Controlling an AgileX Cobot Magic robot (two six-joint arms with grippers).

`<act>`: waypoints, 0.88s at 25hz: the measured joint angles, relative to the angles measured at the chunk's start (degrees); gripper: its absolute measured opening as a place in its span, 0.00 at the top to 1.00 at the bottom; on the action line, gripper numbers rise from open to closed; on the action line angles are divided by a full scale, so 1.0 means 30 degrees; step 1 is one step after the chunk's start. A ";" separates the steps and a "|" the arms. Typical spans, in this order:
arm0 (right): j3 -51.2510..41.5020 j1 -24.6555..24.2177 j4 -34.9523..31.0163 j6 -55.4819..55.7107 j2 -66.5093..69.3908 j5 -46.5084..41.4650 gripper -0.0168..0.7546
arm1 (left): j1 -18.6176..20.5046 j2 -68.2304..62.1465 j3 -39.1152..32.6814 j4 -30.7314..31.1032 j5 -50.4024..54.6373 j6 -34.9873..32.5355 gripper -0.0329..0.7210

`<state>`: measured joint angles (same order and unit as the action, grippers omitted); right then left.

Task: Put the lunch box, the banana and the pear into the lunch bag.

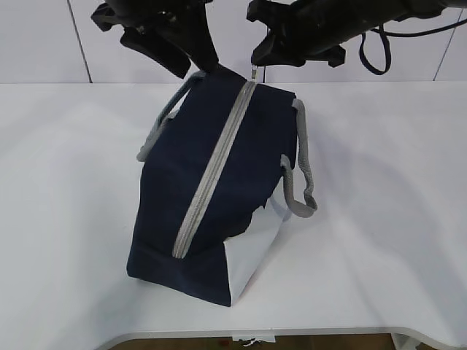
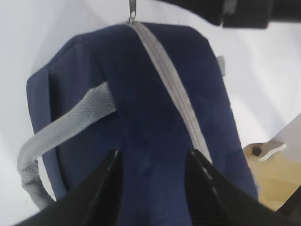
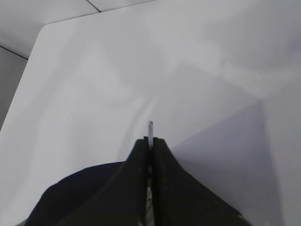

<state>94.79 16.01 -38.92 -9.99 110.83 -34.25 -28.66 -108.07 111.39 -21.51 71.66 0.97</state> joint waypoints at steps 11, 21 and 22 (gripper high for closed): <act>0.0000 0.0000 0.0041 -0.0044 0.0000 0.0034 0.98 | 0.0000 -0.0302 -0.0460 -0.0044 0.0000 0.0009 0.52; 0.0000 0.0000 0.0041 -0.0044 0.0000 0.0069 0.98 | 0.0000 -0.1615 -0.0460 -0.0235 -0.0109 0.0041 0.52; 0.0000 0.0000 0.0041 -0.0044 0.0000 0.0069 0.98 | 0.0000 -0.1693 -0.0460 -0.0270 -0.0109 0.0041 0.57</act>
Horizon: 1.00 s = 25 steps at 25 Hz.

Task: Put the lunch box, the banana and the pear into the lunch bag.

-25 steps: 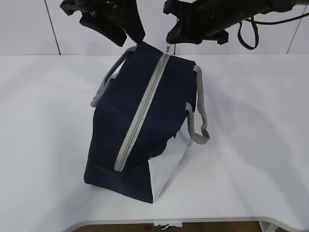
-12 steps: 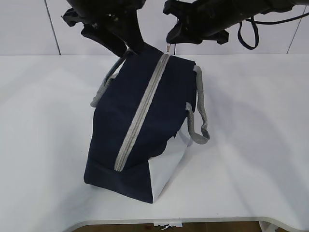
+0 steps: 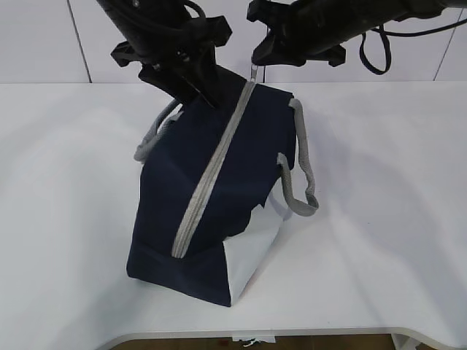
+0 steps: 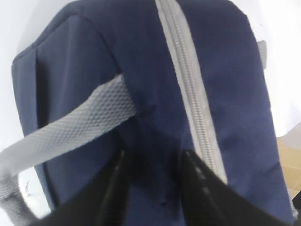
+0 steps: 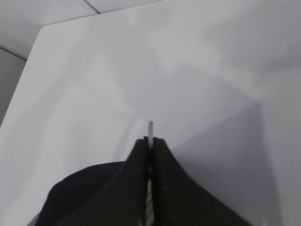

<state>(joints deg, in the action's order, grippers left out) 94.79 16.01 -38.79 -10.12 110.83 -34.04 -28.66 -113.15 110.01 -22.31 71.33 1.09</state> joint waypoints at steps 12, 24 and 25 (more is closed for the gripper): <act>0.0000 0.0000 -0.0074 -0.0013 0.0000 0.0152 0.98 | -0.0063 0.0372 -0.0108 0.0023 0.0000 -0.2742 0.96; 0.0049 -0.0076 -0.0409 -0.0013 0.0120 0.0879 0.98 | -0.0112 0.1966 -0.0189 0.0404 0.0221 -0.2856 0.96; 0.0082 -0.0072 -0.0451 -0.0013 0.0154 0.0789 0.98 | -0.0112 0.2010 -0.0223 0.0404 0.0221 -0.2856 0.96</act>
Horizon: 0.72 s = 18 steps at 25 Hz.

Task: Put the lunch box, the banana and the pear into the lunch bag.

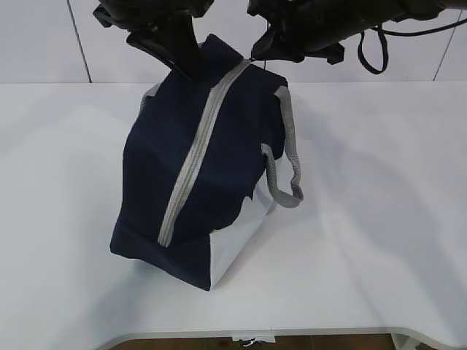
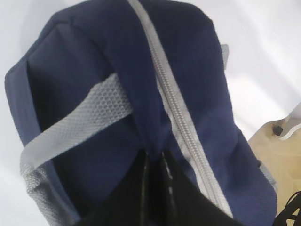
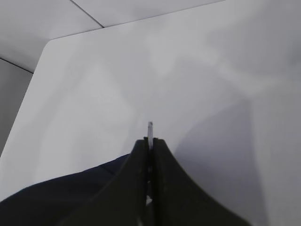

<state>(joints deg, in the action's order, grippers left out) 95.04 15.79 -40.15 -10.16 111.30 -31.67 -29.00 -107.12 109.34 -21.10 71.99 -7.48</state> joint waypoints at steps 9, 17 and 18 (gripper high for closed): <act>0.0042 -0.0392 -0.0110 0.0000 0.1010 -0.0987 0.98 | -0.0013 0.0166 -0.0055 0.0000 0.0036 -0.0032 0.96; 0.0074 -0.0466 -0.0656 0.0000 0.1391 -0.1940 0.98 | -0.0013 0.0179 -0.0055 0.0143 0.0218 -0.0032 0.96; 0.0114 -0.0501 -0.0892 -0.0137 0.1391 -0.2183 0.98 | -0.0013 0.0209 -0.0055 0.0315 0.0218 -0.0032 0.96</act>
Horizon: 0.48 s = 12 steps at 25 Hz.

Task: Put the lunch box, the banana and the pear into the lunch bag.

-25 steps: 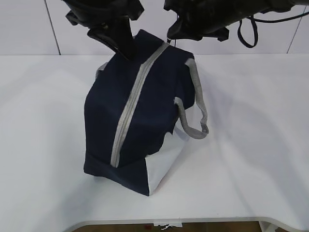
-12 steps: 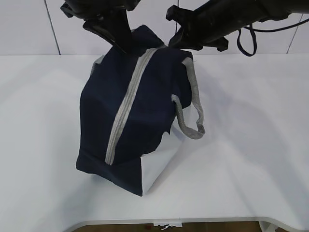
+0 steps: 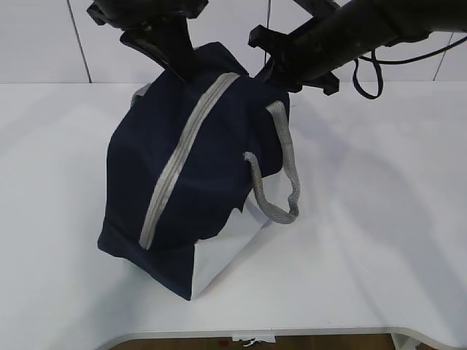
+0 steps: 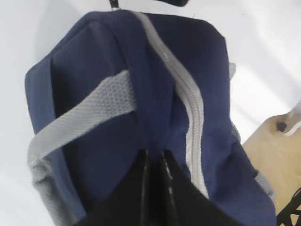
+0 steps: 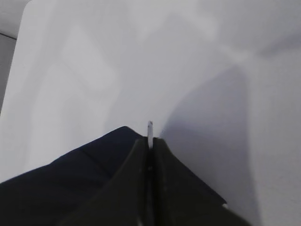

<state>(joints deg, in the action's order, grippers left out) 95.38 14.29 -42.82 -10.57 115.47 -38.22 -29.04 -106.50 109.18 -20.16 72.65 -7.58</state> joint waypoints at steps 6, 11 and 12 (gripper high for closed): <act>0.0909 0.0003 -0.1208 -0.0748 0.0077 -0.1183 0.98 | 0.0000 -0.0040 0.0000 0.0542 0.0000 -0.0041 0.96; 0.1308 0.0003 -0.0727 -0.0865 0.0156 -0.1342 0.98 | -0.0077 -0.0068 0.0000 0.0207 0.0000 -0.0041 0.96; 0.1308 0.0003 -0.0608 -0.0865 0.0276 -0.1388 0.98 | -0.0123 -0.0068 0.0000 0.0070 0.0000 -0.0041 0.96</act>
<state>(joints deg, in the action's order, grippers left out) 99.31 14.30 -44.65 -13.16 116.30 -42.39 -29.41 -106.70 109.18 -19.95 72.65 -7.70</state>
